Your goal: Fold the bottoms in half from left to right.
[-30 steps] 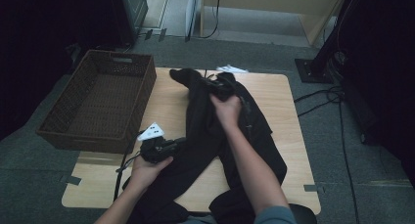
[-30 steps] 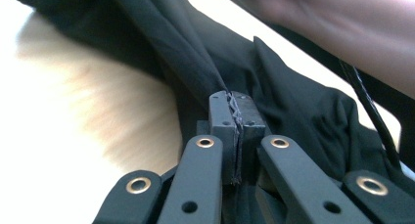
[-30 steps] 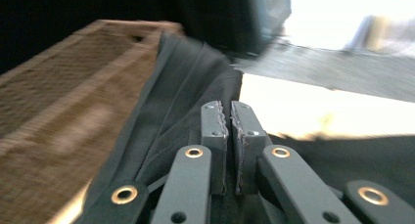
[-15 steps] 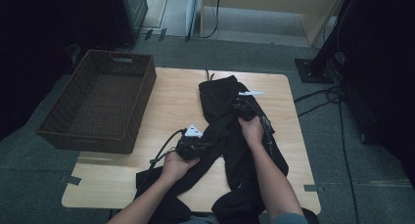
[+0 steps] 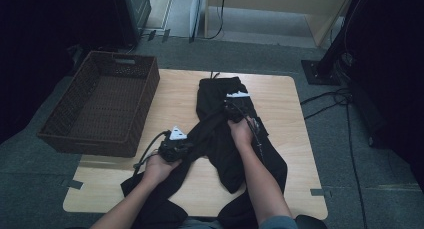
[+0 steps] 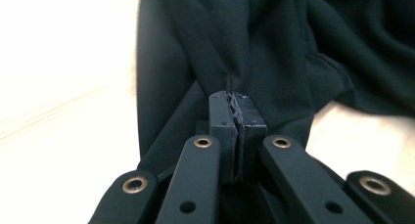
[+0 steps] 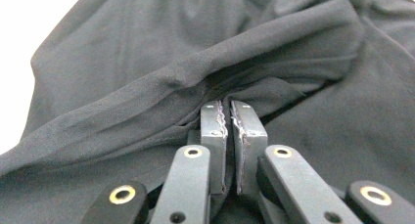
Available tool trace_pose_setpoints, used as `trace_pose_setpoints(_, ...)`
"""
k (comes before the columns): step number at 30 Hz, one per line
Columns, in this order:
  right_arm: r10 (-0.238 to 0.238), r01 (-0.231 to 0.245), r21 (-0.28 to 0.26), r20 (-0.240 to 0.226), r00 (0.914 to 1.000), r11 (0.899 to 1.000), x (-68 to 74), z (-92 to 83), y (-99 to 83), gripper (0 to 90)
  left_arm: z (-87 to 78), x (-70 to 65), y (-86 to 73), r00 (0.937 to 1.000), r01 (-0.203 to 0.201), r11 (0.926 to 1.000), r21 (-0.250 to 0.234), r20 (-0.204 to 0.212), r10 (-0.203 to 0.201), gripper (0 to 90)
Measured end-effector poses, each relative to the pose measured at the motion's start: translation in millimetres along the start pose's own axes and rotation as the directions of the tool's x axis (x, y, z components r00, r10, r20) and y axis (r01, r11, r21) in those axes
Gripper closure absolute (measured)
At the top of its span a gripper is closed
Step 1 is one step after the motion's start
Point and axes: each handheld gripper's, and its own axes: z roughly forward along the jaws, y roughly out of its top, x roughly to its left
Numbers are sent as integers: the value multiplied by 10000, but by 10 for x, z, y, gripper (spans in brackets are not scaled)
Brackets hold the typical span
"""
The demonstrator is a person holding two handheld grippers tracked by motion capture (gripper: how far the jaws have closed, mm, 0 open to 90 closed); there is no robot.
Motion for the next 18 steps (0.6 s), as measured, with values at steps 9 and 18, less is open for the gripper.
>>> trace_pose_setpoints(9,893,-918,-203,-1018,9908,9956,594,213,86,848,-257,364,-174,9932,805,9968,9,-841,-801,883)
trace_pose_setpoints(18,-208,38,-1032,-1646,9861,9947,426,-86,338,859,-581,132,84,9944,887,9892,-1164,680,-812,896)
